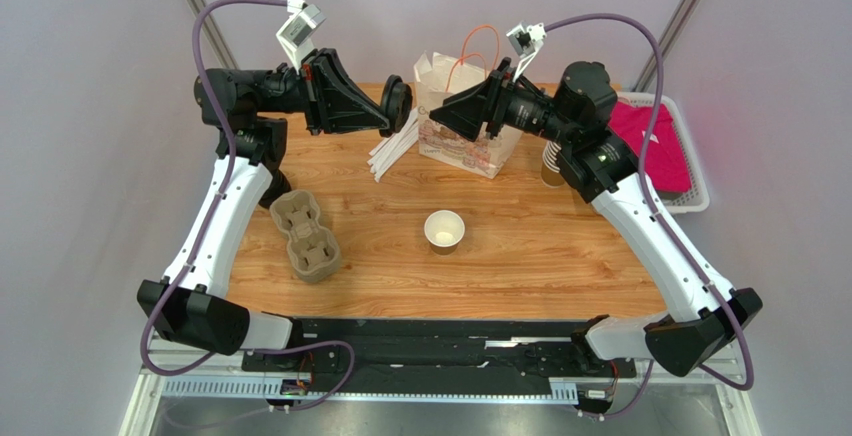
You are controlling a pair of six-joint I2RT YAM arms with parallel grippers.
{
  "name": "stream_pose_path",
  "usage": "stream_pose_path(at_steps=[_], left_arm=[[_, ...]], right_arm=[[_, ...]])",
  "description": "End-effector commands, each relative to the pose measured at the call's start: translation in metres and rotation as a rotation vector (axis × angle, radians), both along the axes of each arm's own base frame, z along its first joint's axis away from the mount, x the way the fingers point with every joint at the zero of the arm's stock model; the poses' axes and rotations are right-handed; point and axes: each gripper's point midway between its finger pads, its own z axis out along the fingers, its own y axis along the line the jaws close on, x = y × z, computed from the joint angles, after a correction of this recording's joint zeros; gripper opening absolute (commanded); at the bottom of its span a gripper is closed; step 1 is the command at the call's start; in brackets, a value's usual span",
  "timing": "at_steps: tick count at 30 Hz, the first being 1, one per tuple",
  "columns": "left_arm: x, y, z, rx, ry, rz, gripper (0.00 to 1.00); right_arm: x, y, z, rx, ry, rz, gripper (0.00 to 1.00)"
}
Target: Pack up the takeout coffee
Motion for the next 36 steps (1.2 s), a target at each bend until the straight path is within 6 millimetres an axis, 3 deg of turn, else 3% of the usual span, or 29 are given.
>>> stream_pose_path(at_steps=[1,13,36], left_arm=[[-0.011,-0.001,0.014,-0.02,-0.078,-0.018,0.0],[-0.032,-0.003,0.023,-0.022,-0.12,-0.052,0.0],[-0.03,-0.004,0.025,-0.035,-0.123,-0.048,0.0]], right_arm=[[-0.022,0.004,0.044,0.164,-0.052,0.107,0.61],[-0.022,0.017,0.042,0.217,-0.001,0.206,0.51],[-0.017,0.028,0.03,0.25,0.06,0.264,0.44]])
